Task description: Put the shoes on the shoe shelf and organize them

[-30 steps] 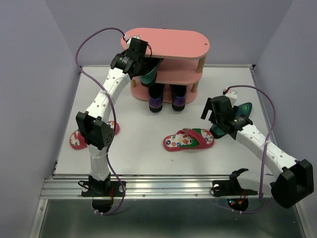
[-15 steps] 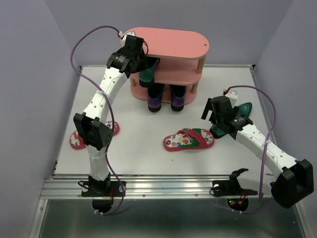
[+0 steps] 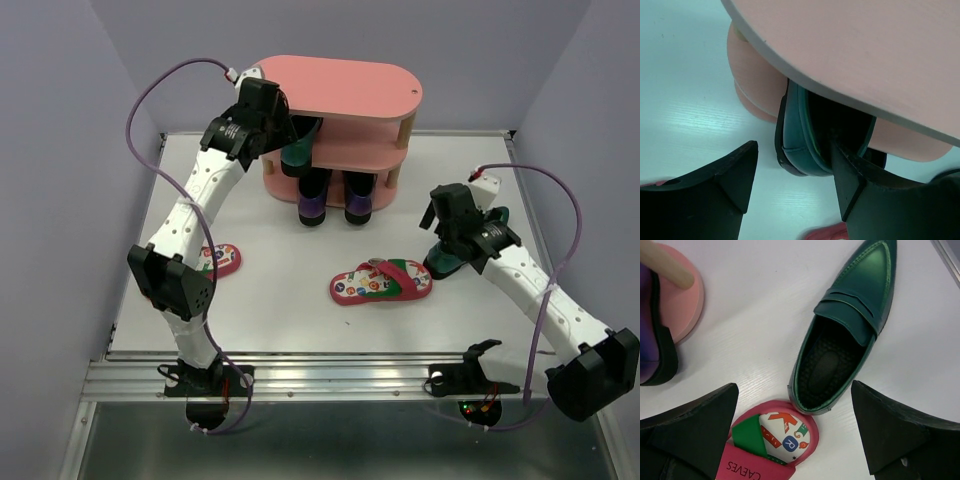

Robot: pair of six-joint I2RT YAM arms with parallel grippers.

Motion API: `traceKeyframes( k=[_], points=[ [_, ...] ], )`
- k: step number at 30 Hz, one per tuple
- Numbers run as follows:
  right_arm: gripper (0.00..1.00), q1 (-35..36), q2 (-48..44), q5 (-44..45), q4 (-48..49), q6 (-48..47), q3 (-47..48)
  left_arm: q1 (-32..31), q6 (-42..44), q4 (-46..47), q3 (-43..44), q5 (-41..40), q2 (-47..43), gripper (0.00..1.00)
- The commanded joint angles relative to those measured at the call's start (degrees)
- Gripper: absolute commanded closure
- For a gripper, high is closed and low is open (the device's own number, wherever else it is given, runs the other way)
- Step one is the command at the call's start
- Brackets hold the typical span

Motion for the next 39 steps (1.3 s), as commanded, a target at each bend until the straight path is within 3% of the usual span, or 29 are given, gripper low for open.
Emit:
traceKeyframes(
  k=[1, 4, 8, 16, 21, 25, 26, 31, 32, 33, 39],
  points=[
    [0.00, -5.3, -0.5, 3.9, -6.1, 6.3, 3.1, 0.4, 0.1, 3.4, -3.4, 0.5, -6.3, 0.29],
    [0.00, -13.9, -0.3, -3.3, -6.5, 8.2, 1.7, 0.4, 0.4, 3.7, -5.6, 0.7, -8.7, 0.29],
    [0.00, -20.4, 1.7, -12.8, -5.7, 10.1, -1.2, 0.4, 1.7, 3.9, -8.9, 0.9, -11.6, 0.29],
    [0.00, -21.5, 3.1, -19.5, 1.9, 13.7, -8.1, 0.4, 1.1, 7.1, -18.4, 2.3, -17.3, 0.29],
    [0.03, -22.1, 5.1, -22.9, 6.6, 15.5, -12.0, 0.5, 1.2, 7.6, -19.8, 2.4, -19.7, 0.29],
    [0.22, -22.1, 5.2, -23.5, 8.4, 16.2, -14.5, 0.5, 1.3, 6.6, -19.8, 1.0, -20.9, 0.30],
    [0.35, -22.1, 4.3, -23.2, 8.8, 16.2, -14.9, 0.4, 1.3, 6.4, -19.8, 0.8, -21.2, 0.30],
    [0.77, -22.1, -2.4, -20.4, 10.2, 12.1, -15.2, 0.4, 1.2, 6.4, -19.7, 0.6, -22.6, 0.30],
    [0.92, -22.1, -2.9, -19.9, 9.6, 11.4, -14.8, 0.5, 1.2, 6.5, -19.4, 0.4, -22.7, 0.30],
    [0.99, -22.1, -3.7, -18.7, 9.2, 10.4, -13.5, 0.5, 1.3, 6.5, -19.2, 0.3, -22.8, 0.30],
    [0.99, -22.1, -5.4, -17.6, 5.8, 2.8, -6.7, 0.5, 1.9, 5.5, -17.4, -0.3, -23.0, 0.30]
  ],
)
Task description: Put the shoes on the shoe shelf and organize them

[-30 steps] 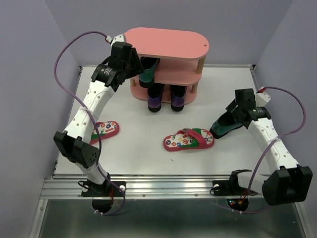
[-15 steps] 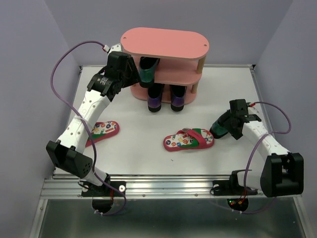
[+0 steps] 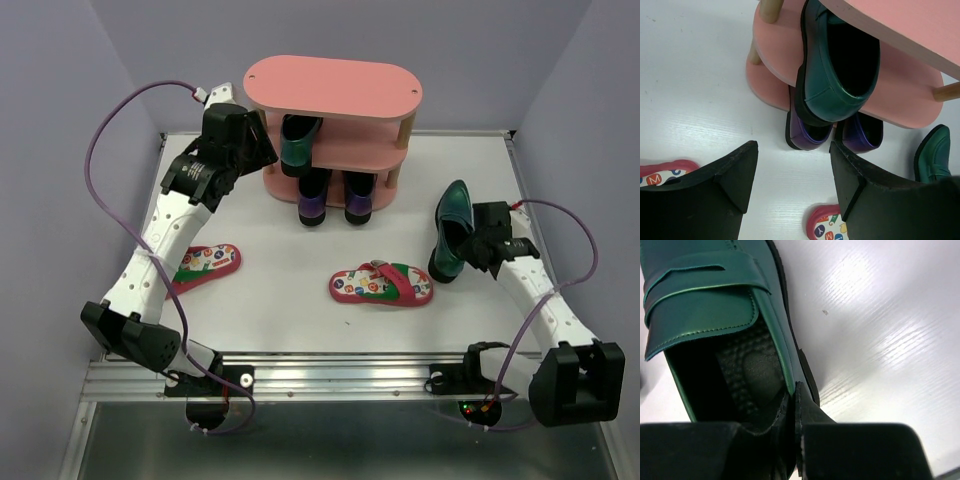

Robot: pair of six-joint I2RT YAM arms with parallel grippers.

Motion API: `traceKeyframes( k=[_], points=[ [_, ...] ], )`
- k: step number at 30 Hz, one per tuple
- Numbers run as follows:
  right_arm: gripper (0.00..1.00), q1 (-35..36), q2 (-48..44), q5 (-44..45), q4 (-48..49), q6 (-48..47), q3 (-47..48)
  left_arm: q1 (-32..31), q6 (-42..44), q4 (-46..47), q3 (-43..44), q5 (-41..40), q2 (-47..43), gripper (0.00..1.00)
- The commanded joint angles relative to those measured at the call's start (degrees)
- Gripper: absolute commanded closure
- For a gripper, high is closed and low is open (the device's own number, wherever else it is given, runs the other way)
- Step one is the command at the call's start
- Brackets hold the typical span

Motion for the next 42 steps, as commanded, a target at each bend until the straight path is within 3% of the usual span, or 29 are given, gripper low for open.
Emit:
traceKeyframes(
  k=[1, 9, 27, 42],
  points=[
    [0.99, -0.1, -2.9, 2.5, 2.1, -6.6, 10.0, 0.2, 1.5, 0.3, 2.7, -1.6, -2.1, 0.30],
    [0.99, -0.1, -2.6, -5.1, -4.1, -11.3, 21.6, 0.3, 2.4, 1.2, 3.8, -3.5, -5.2, 0.30],
    [0.99, 6.2, 1.4, -14.4, -16.0, -22.0, 33.4, 1.6, 2.6, 1.1, 3.9, -5.1, -7.4, 0.30],
    [0.99, 8.0, 5.2, -25.3, -16.9, -26.8, 41.6, 1.6, 1.4, 1.6, 3.3, -3.1, -7.0, 0.30]
  ],
)
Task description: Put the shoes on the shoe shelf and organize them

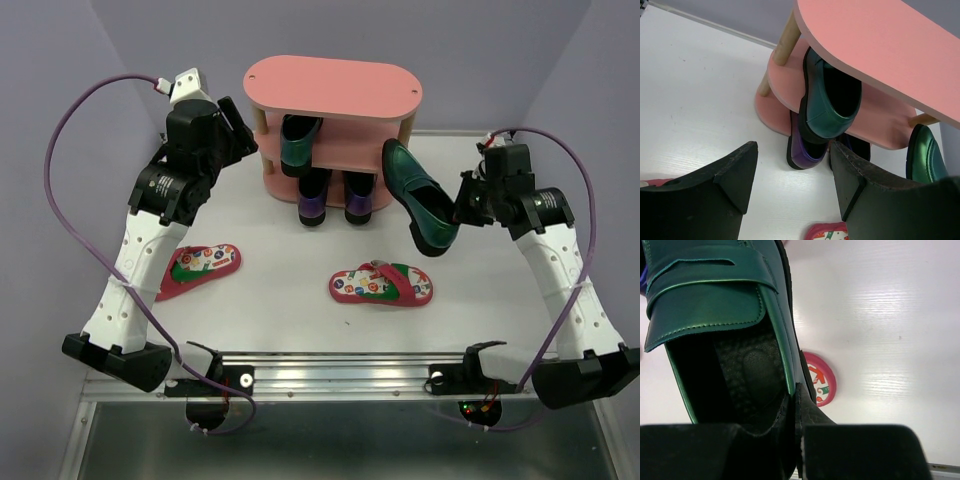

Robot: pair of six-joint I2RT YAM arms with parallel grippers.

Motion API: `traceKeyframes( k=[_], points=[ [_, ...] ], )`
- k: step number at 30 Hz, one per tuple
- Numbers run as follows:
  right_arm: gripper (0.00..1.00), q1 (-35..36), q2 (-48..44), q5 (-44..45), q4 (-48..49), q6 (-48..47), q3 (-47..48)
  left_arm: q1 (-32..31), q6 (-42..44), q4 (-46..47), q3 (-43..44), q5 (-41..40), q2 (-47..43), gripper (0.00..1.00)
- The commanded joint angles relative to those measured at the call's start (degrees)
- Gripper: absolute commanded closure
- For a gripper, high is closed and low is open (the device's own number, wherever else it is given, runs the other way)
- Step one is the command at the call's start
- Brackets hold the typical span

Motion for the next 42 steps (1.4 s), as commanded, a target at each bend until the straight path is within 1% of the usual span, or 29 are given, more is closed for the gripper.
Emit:
traceKeyframes(
  k=[1, 7, 16, 19, 32, 42],
  points=[
    [0.99, 1.5, 0.4, -5.2, 6.8, 0.1, 5.4, 0.4, -0.3, 1.8, -0.1, 0.9, -0.8, 0.30],
    [0.99, 5.2, 4.6, -3.2, 10.3, 3.0, 9.2, 0.4, -0.6, 1.4, 0.1, 0.5, -0.9, 0.30],
    [0.99, 6.9, 11.6, 1.2, 15.1, 7.0, 14.6, 0.5, -0.5, 0.2, 0.9, 0.6, -0.4, 0.30],
    [0.99, 6.9, 12.7, 4.0, 16.8, 9.2, 14.8, 0.4, -0.5, 0.0, 1.4, 0.8, 0.0, 0.30],
    [0.99, 9.8, 18.4, 7.8, 25.2, 14.7, 17.4, 0.5, -0.2, -0.1, 1.3, 1.1, -0.2, 0.30],
    [0.99, 12.3, 22.2, 12.0, 28.6, 18.4, 21.0, 0.5, 0.0, -0.4, 0.8, 0.3, -0.4, 0.30]
  ],
)
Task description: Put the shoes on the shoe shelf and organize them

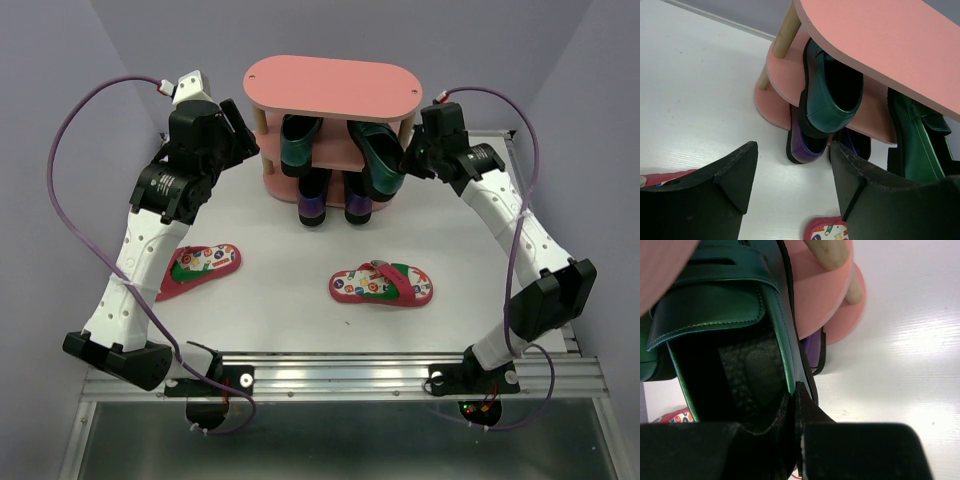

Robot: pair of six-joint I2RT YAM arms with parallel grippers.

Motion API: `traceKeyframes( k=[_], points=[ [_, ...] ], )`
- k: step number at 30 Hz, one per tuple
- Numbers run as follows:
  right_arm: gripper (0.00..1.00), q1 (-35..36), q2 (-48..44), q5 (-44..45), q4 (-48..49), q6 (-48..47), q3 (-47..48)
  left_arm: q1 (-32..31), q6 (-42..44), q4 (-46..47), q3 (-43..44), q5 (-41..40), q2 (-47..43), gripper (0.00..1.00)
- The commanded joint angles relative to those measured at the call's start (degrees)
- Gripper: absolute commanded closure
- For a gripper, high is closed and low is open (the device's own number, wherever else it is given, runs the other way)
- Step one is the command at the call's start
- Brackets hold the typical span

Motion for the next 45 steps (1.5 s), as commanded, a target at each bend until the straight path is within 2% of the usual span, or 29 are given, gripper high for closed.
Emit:
traceKeyframes(
  k=[1, 8, 16, 28, 35, 45],
  points=[
    [0.99, 1.2, -0.3, 3.3, 11.8, 4.1, 6.0, 0.5, 0.7, 1.0, 0.7, -0.9, -0.8, 0.30],
    [0.99, 3.1, 1.2, 7.6, 15.5, 8.9, 5.4, 0.5, 0.7, 1.3, 0.7, -0.3, -0.7, 0.30],
    [0.99, 6.2, 5.0, 13.0, 16.8, 9.5, 8.9, 0.6, 0.3, 1.5, -0.4, -0.4, -1.4, 0.30],
    [0.99, 7.3, 10.2, 18.4, 17.4, 10.0, 12.9, 0.6, 0.8, 0.9, -1.1, 0.0, -1.7, 0.30],
    [0.99, 8.5, 11.0, 23.6, 18.4, 9.2, 12.2, 0.6, 0.8, 0.8, -1.3, 0.4, -1.9, 0.30],
    [0.99, 9.0, 10.6, 26.3, 22.3, 9.9, 10.4, 0.6, 0.6, 0.6, -1.7, 0.6, -2.3, 0.30]
  ],
)
